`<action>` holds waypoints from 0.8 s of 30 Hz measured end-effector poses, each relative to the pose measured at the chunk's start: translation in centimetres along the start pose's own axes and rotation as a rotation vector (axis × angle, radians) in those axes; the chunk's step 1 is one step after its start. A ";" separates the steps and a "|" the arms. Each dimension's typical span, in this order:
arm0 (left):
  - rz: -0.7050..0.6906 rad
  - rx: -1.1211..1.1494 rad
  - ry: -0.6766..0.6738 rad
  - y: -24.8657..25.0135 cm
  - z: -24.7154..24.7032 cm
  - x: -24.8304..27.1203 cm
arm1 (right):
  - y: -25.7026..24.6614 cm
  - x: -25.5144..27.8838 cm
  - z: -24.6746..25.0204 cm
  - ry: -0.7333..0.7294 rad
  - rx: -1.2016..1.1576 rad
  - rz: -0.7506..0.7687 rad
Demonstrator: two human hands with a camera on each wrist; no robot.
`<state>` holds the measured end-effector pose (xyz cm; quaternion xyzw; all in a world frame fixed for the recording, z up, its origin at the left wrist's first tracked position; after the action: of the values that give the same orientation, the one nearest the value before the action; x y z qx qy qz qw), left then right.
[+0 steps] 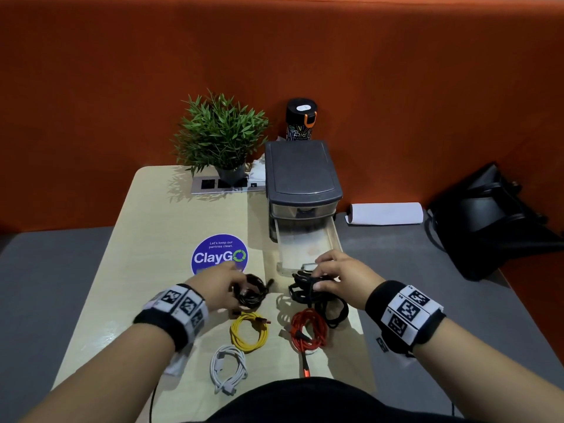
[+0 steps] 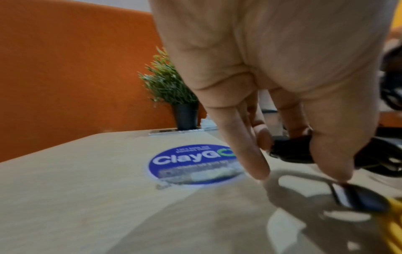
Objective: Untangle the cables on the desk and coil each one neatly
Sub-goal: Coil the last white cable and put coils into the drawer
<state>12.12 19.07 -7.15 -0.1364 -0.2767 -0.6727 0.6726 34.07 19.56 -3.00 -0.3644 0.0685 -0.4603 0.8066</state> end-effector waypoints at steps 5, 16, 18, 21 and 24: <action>0.005 0.209 0.182 -3.0 5.2 1.9 | -0.4 1.6 -1.2 -0.019 -0.012 0.013; -0.263 0.155 0.338 10.3 7.4 2.6 | -1.2 2.7 -2.3 -0.081 0.034 0.019; -0.244 0.046 0.371 11.5 6.8 1.2 | -1.4 2.9 -2.5 -0.096 0.050 0.024; -0.173 -0.023 0.386 11.5 6.2 -1.0 | -1.5 3.2 -2.6 -0.103 0.059 0.019; -0.097 0.020 0.398 10.4 6.2 -2.9 | -1.4 3.4 -2.7 -0.093 0.046 0.014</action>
<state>21.35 25.50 -1.73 0.0196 -0.1512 -0.7151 0.6822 33.78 14.97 -3.28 -0.3664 0.0230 -0.4387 0.8202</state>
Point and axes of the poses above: each hand's wrist, its own x-axis away from the middle knuckle, its own z-axis out of the back of the hand, y = z × x, the point moved 9 cm from there along -x, towards the middle knuckle, and after that the axes turned 15 degrees about z, right-handed, at the moved point
